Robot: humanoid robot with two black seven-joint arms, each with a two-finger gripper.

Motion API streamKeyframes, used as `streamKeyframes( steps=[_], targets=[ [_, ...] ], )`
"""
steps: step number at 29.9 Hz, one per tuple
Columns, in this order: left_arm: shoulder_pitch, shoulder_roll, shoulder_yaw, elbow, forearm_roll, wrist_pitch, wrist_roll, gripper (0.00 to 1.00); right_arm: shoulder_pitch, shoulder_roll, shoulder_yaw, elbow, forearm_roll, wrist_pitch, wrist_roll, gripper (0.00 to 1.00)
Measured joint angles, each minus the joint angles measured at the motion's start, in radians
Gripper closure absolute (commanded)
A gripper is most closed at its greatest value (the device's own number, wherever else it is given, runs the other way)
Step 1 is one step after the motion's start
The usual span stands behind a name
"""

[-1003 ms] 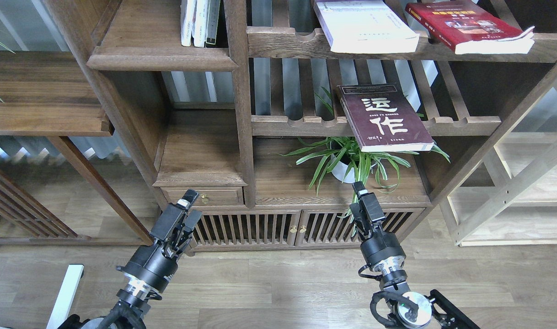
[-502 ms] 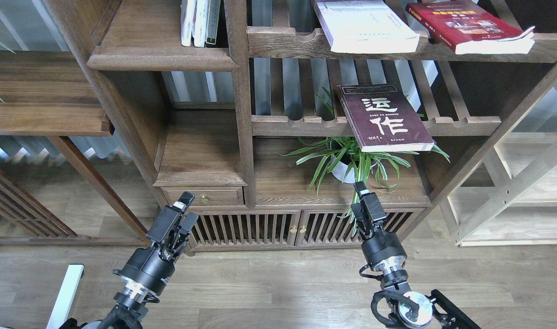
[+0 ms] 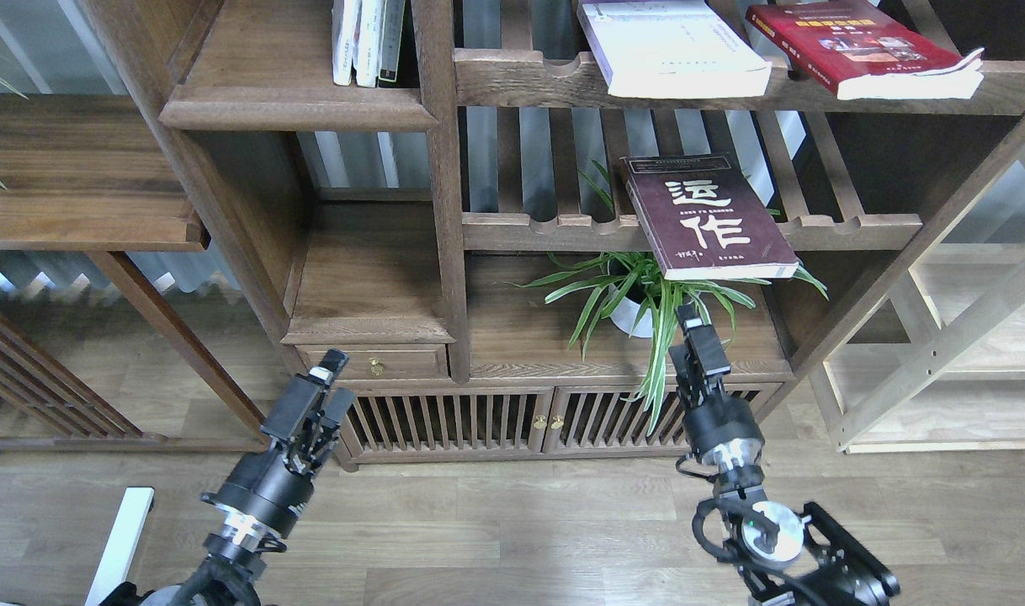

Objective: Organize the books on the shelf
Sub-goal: 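Reach the right gripper up to the maroon book's lower edge and grasp it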

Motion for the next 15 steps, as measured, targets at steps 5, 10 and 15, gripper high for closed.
streamKeyframes(
  steps=[5, 10, 15],
  targets=[
    [0.004, 0.002, -0.025, 0.012, -0.035, 0.000, -0.006, 0.01, 0.042, 0.000, 0.010, -0.017, 0.003, 0.000, 0.003, 0.00],
    [0.005, 0.004, -0.039, 0.013, -0.095, 0.000, -0.007, 0.01, 0.076, 0.000, 0.041, -0.032, 0.005, 0.000, 0.005, 0.00],
    [0.009, 0.005, -0.056, 0.013, -0.105, 0.000, -0.007, 0.01, 0.116, 0.000, 0.046, -0.065, 0.007, 0.000, 0.005, 0.00]
  ],
)
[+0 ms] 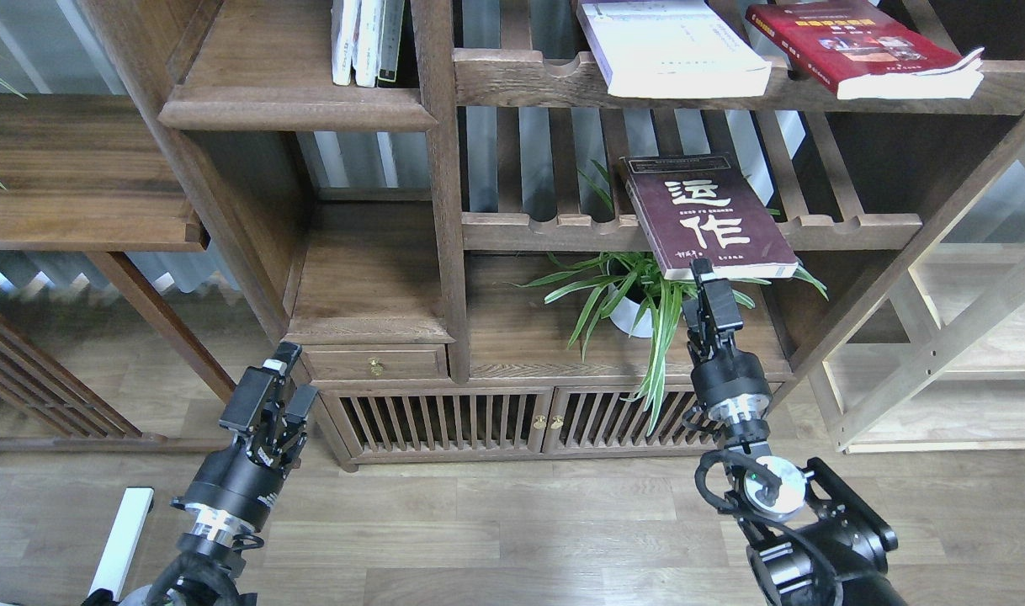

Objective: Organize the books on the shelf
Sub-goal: 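Reach the right gripper up to the maroon book's lower edge and grasp it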

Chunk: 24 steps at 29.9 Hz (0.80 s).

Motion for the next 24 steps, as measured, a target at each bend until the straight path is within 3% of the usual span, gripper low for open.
streamKeyframes(
  steps=[8, 24],
  targets=[
    [0.007, 0.051, -0.036, -0.015, 0.001, 0.000, 0.003, 0.01, 0.086, 0.000, 0.023, -0.102, 0.009, 0.000, 0.000, 0.00],
    [0.027, 0.074, -0.039, -0.016, 0.000, 0.000, 0.001, 0.01, 0.154, 0.000, 0.026, -0.169, 0.043, -0.041, 0.011, 0.00]
  ],
)
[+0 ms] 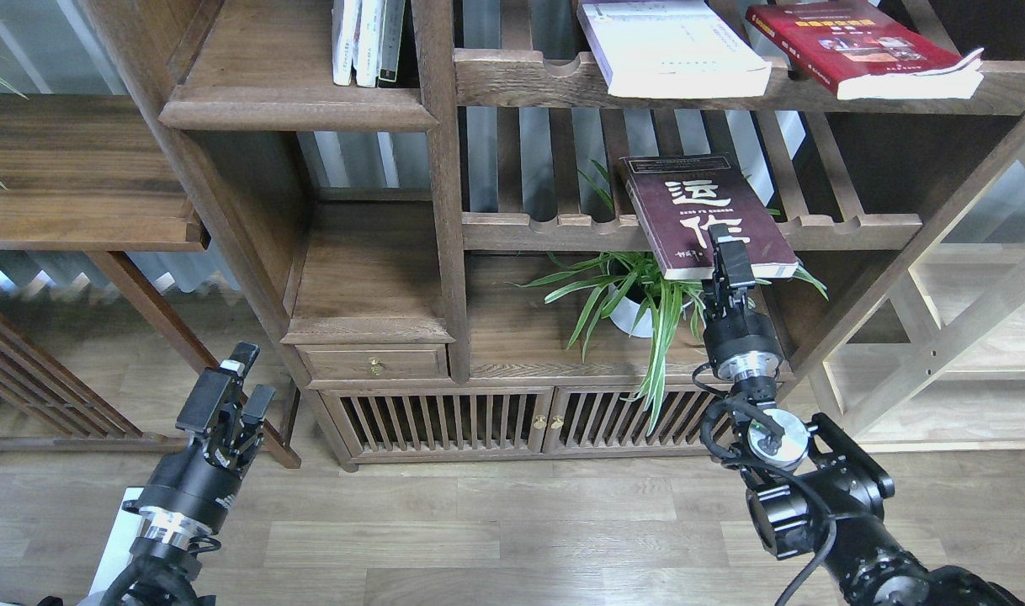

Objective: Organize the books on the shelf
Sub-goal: 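Reach the right gripper up to the maroon book's lower edge and grasp it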

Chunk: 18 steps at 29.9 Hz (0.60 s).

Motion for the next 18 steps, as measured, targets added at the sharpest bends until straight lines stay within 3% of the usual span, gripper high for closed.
streamKeyframes(
  steps=[11, 18],
  targets=[
    [0.014, 0.008, -0.003, 0.001, -0.001, 0.000, 0.000, 0.01, 0.033, 0.000, -0.001, -0.024, 0.000, -0.108, 0.017, 0.01],
    [0.014, 0.008, -0.003, 0.003, -0.001, 0.000, 0.000, 0.01, 0.034, 0.000, 0.018, -0.023, 0.000, -0.127, 0.035, 0.17]
  ],
)
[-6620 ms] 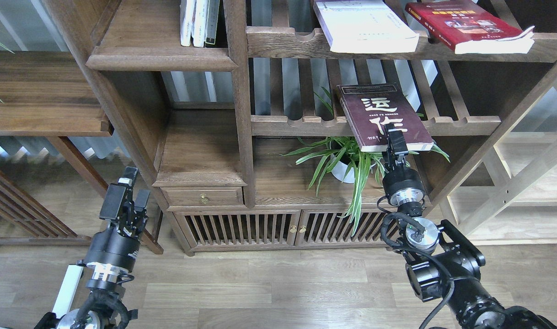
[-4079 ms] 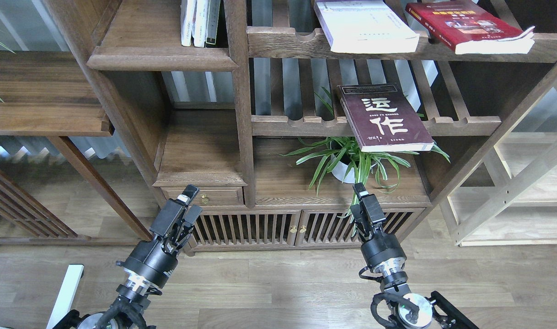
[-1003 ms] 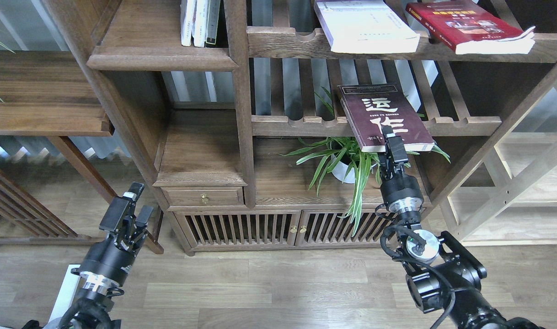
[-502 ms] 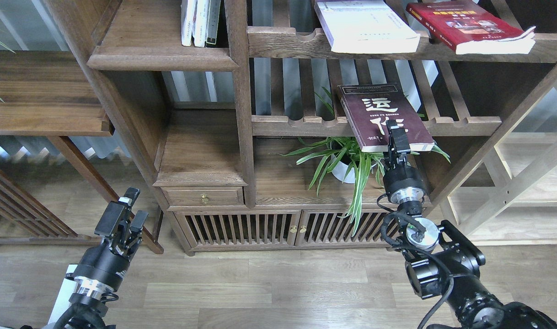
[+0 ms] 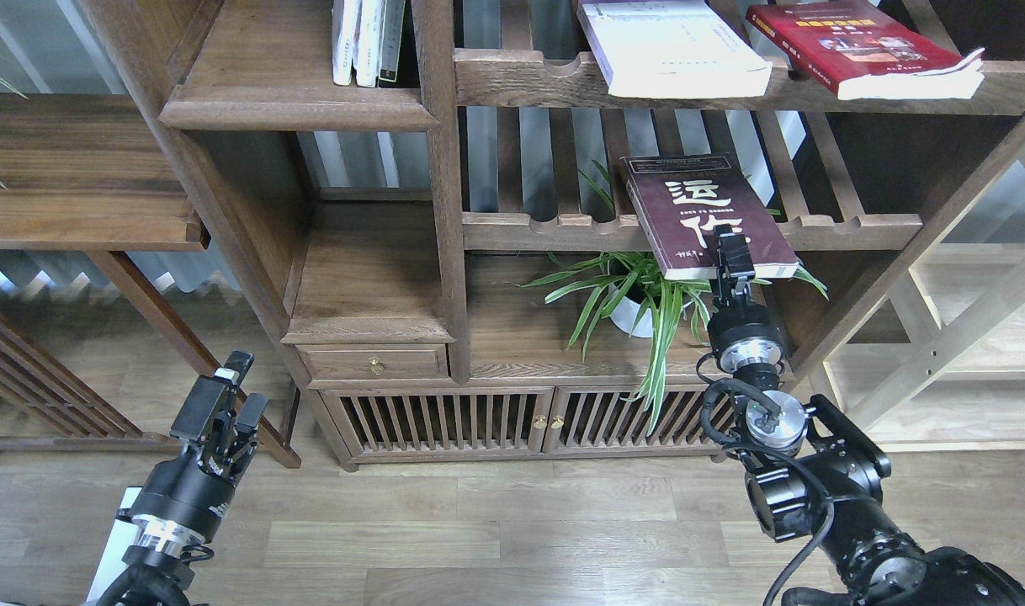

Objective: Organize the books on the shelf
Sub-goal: 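Reach the right gripper up to the maroon book's lower edge and grasp it, then pull the maroon book off the shelf and lower it toward the robot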

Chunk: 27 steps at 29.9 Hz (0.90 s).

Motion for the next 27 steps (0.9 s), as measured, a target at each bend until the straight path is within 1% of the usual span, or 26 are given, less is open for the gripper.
streamKeyframes(
  steps=[1, 3, 9, 10, 13, 15, 17, 24, 26, 27],
  targets=[
    [0.000, 0.000, 0.000, 0.000, 0.000, 0.000, 0.000, 0.01, 0.000, 0.000, 0.003, 0.001, 0.000, 0.000, 0.001, 0.18],
    [0.000, 0.000, 0.000, 0.001, 0.000, 0.000, 0.000, 0.01, 0.000, 0.000, 0.006, 0.001, 0.000, -0.001, 0.002, 0.25],
    [0.005, 0.000, 0.000, 0.005, 0.001, 0.000, 0.000, 0.01, 0.001, 0.000, 0.006, 0.003, 0.000, -0.018, 0.014, 0.37],
    [0.006, 0.000, 0.000, 0.005, 0.001, 0.000, 0.000, 0.01, 0.001, 0.000, 0.003, 0.003, -0.001, -0.019, 0.015, 0.41],
    [0.006, 0.000, 0.001, 0.006, 0.001, 0.000, 0.000, 0.01, 0.005, 0.000, -0.002, 0.003, -0.001, -0.027, 0.016, 0.48],
    [0.006, 0.000, 0.002, 0.006, 0.001, 0.000, 0.000, 0.01, 0.008, 0.000, -0.006, 0.004, -0.003, -0.031, 0.016, 0.56],
    [0.006, 0.000, 0.003, 0.007, 0.001, 0.000, 0.000, 0.01, 0.009, 0.000, -0.009, 0.006, -0.005, -0.031, 0.016, 0.60],
    [0.008, 0.000, 0.003, 0.008, 0.001, 0.000, 0.000, 0.01, 0.008, 0.000, -0.028, 0.011, -0.031, -0.018, 0.011, 0.82],
    [0.009, 0.000, 0.003, 0.008, 0.001, 0.000, 0.000, 0.01, 0.008, 0.000, -0.029, 0.013, -0.033, -0.006, 0.013, 0.89],
    [0.009, 0.000, 0.003, 0.009, 0.001, 0.000, 0.000, 0.01, 0.007, 0.000, -0.030, 0.015, -0.034, 0.006, 0.013, 0.92]
  ],
)
